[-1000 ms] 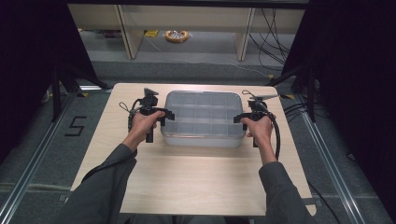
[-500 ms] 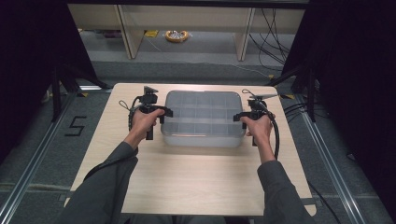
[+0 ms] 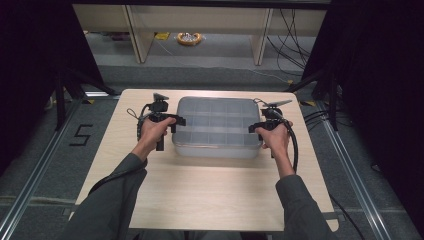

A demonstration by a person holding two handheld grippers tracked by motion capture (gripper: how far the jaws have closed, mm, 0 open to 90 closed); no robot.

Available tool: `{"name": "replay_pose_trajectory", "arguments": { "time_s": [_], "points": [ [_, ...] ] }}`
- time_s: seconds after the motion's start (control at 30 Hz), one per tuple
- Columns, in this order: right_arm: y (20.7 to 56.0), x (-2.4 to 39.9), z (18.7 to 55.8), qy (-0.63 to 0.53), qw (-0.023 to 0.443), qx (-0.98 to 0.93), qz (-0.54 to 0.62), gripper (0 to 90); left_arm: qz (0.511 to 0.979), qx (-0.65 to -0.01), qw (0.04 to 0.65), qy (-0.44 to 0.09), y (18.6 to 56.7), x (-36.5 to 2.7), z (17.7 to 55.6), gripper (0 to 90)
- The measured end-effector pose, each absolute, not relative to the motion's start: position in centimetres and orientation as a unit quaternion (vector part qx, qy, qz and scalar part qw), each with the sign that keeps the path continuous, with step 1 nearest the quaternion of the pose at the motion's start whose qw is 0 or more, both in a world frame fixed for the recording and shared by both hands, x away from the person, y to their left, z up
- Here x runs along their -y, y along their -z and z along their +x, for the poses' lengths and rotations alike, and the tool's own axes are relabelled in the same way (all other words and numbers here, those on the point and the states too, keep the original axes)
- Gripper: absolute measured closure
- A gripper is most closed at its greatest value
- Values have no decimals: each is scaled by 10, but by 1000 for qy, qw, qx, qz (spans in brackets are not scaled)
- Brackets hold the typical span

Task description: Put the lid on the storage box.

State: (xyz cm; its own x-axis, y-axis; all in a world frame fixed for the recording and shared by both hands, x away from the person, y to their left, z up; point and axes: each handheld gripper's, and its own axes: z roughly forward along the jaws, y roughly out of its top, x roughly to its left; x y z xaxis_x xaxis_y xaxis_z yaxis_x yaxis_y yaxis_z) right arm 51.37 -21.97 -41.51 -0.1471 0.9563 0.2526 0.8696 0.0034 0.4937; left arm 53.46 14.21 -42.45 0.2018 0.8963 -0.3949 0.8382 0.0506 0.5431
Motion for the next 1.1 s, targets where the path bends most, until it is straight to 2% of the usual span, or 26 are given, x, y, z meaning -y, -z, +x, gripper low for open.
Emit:
{"name": "replay_pose_trajectory", "arguments": {
  "time_s": [0.37,0.4,0.47,0.5,0.57,0.63,0.73,0.9,1.03,1.1],
  "points": [
    [417,228,511,-297,71,-714,630,418,683,-635,361,-31,427,-151,533,440],
    [414,225,510,-300,52,-696,650,414,683,-633,363,-31,426,-152,532,436],
    [413,230,509,-310,64,-706,633,410,682,-630,368,-33,423,-155,529,433],
    [409,230,506,-310,54,-693,648,404,684,-628,369,-33,422,-157,528,431],
    [407,236,505,-316,79,-710,625,402,687,-624,372,-35,419,-160,525,428],
    [401,236,499,-319,62,-691,645,397,688,-621,374,-37,416,-163,522,426],
    [402,244,498,-322,83,-718,612,393,693,-614,376,-37,413,-166,516,423],
    [398,239,489,-328,68,-699,632,386,704,-598,381,-43,410,-172,506,414],
    [399,244,485,-345,92,-728,584,377,704,-595,386,-43,408,-176,495,393],
    [396,241,480,-351,79,-724,589,371,702,-593,392,-42,408,-179,489,369]
  ]
}}
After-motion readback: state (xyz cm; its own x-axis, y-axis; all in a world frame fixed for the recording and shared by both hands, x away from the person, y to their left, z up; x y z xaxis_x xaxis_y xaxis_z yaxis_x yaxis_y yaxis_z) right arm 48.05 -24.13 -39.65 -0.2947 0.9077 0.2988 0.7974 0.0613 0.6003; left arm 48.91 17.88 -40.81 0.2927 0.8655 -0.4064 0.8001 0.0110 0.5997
